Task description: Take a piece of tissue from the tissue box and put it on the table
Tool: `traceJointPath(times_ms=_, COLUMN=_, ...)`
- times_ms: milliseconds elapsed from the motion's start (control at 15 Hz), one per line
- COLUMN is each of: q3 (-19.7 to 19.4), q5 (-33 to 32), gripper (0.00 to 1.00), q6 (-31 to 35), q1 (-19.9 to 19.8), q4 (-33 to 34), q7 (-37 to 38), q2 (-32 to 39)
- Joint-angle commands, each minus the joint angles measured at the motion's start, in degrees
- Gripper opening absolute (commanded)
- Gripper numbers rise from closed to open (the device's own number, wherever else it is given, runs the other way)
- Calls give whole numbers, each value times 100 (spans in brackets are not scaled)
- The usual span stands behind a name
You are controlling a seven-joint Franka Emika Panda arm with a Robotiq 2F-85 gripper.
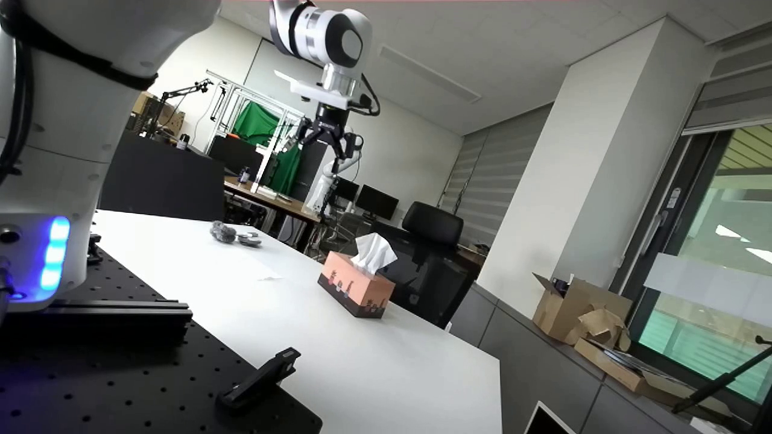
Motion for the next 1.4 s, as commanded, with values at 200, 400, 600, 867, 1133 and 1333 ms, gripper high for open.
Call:
traceJointPath(times_ms=200, q3=-393, q5=-929, gripper=100, q6=-646, q1=-374, q4=2222, q7=-1329, q2=2061)
traceJointPath(times_ms=400, q3=-358, q5=-826, gripper=100, q6=-1648, q1=-504, q4=3231, q7=-2307, q2=2734)
traceJointPath(times_ms=600, q3=-305, q5=-880, gripper=100, q6=-1746, q1=-550, q4=3125, q7=-2412, q2=2695)
traceJointPath(times_ms=867, q3=-276, q5=-868, gripper=100, q6=-1792, q1=-567, q4=3243, q7=-2487, q2=2845)
traceJointPath(times_ms=1133, q3=-272, q5=-868, gripper=100, q6=-1790, q1=-565, q4=3238, q7=-2487, q2=2837)
traceJointPath(times_ms=1333, q3=-272, q5=-868, gripper=100, q6=-1790, q1=-565, q4=3238, q7=-2487, q2=2836)
